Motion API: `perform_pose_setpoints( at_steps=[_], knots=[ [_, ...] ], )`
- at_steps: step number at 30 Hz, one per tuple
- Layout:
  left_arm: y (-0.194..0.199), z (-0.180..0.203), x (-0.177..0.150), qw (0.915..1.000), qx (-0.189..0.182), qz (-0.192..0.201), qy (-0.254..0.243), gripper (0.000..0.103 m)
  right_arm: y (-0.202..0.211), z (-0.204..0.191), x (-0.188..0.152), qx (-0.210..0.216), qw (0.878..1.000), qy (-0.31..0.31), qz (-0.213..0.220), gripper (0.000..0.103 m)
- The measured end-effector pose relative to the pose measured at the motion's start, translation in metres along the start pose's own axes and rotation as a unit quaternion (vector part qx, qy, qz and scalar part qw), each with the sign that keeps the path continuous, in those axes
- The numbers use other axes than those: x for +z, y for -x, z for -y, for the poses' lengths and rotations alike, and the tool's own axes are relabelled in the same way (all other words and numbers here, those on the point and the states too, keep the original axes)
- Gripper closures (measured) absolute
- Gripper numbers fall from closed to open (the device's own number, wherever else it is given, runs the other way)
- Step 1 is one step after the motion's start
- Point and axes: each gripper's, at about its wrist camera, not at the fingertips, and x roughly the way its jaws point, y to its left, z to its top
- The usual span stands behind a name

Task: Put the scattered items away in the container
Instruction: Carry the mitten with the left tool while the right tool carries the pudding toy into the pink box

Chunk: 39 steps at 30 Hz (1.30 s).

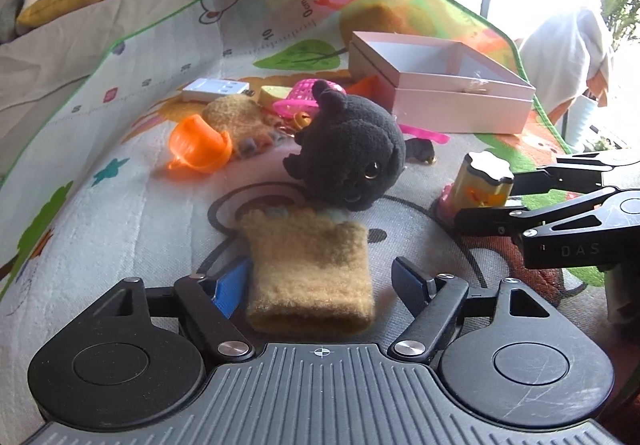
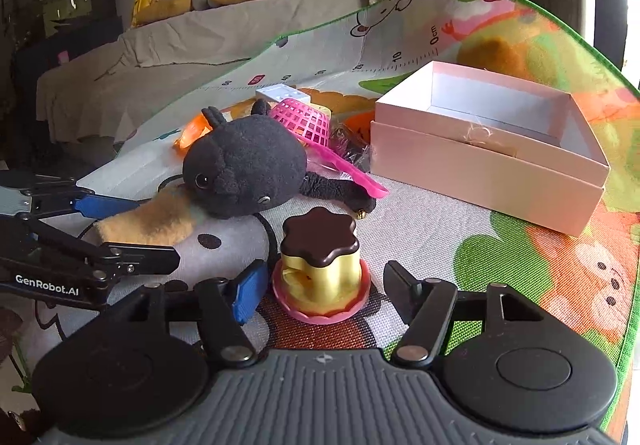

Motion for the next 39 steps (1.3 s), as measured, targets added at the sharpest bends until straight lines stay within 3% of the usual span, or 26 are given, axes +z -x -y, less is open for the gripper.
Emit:
perform_pose_setpoints(
  at_steps=[3, 10, 14, 20, 22, 27, 35, 39],
  knots=[
    [-0.001, 0.001, 0.002, 1.0, 0.003, 0.005, -0.006, 0.038, 0.0, 0.001, 0.0, -0.001, 1.0, -0.003, 0.0, 0.037],
    [0.013, 0.013, -0.005, 0.9964, -0.078, 0.005, -0.034, 0.037, 0.0, 0.002, 0.0, -0.001, 1.0, -0.004, 0.0, 0.035],
    [0.013, 0.015, -0.006, 0.997, -0.069, 0.006, -0.034, 0.024, -0.003, 0.001, 0.001, -0.001, 1.0, -0.001, -0.008, 0.035],
    [0.011, 0.014, -0.007, 0.9974, -0.066, 0.002, -0.029, 0.018, -0.006, -0.001, 0.002, -0.003, 1.0, 0.004, -0.015, 0.034],
    [0.011, 0.015, -0.008, 0.9974, -0.067, 0.002, -0.028, 0.017, -0.006, -0.002, 0.001, -0.008, 1.0, 0.006, -0.015, 0.039],
    [0.011, 0.014, -0.009, 0.9974, -0.068, 0.002, -0.025, 0.016, -0.005, -0.007, 0.0, -0.01, 1.0, 0.02, -0.012, 0.047],
    [0.012, 0.016, -0.008, 0.9975, -0.064, 0.003, -0.03, 0.016, -0.005, -0.008, 0.001, -0.013, 1.0, 0.025, -0.011, 0.047],
    [0.01, 0.016, -0.008, 0.9978, -0.058, 0.001, -0.031, 0.026, -0.005, -0.009, 0.001, -0.013, 1.0, 0.025, -0.01, 0.047]
  ],
)
